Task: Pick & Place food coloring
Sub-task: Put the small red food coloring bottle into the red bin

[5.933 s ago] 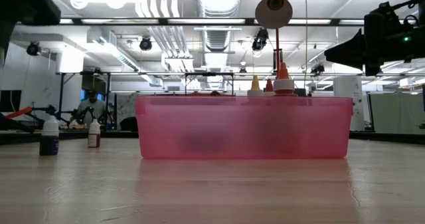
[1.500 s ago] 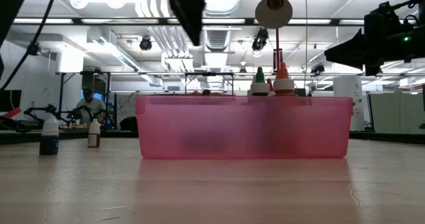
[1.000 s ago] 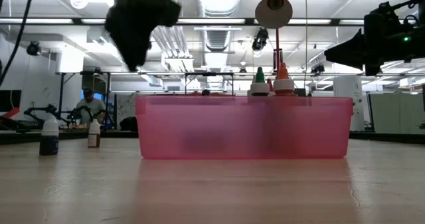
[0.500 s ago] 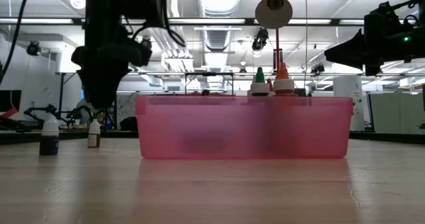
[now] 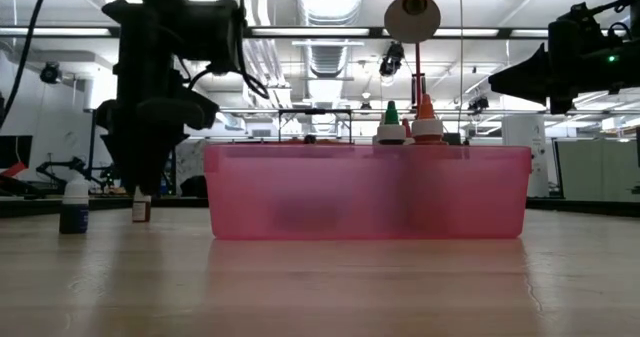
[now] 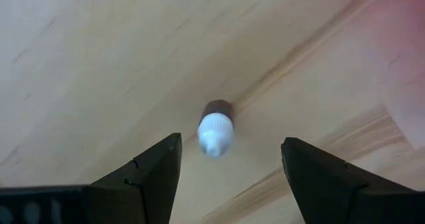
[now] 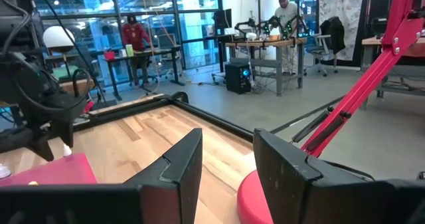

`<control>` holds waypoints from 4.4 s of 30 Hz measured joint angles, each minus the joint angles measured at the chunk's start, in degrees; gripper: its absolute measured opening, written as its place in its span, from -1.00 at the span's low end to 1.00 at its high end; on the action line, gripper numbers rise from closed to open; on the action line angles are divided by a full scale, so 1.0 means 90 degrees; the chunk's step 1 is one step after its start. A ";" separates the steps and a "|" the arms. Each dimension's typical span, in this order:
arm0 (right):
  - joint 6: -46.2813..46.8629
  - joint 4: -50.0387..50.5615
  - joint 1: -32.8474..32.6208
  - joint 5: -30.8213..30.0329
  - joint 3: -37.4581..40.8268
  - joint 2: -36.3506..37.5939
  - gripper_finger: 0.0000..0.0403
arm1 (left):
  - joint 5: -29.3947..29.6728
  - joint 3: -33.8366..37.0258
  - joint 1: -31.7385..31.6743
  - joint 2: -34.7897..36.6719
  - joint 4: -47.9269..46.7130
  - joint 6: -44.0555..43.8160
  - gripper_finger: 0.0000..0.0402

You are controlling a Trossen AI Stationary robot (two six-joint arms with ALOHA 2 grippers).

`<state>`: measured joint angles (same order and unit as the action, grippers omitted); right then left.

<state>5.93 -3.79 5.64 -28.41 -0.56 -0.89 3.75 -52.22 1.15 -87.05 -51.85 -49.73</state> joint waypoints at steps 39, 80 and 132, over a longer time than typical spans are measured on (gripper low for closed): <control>0.0000 0.0000 0.0000 0.0001 0.0000 -0.0002 -0.37 | 0.0014 0.0276 -0.0078 -0.0024 0.0416 0.0098 -0.82; 0.0001 0.0000 0.0001 0.0003 0.0000 -0.0002 -0.37 | -0.0274 -0.3840 0.1203 0.0050 -0.2868 0.1982 -0.82; 0.0002 0.0000 0.0001 0.0003 0.0000 0.0002 -0.37 | 0.0075 -0.5859 0.1149 -0.3669 -0.1679 0.3703 -0.83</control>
<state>5.95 -3.79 5.65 -28.38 -0.56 -0.86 4.42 -104.95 11.49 -120.06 -66.96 -16.40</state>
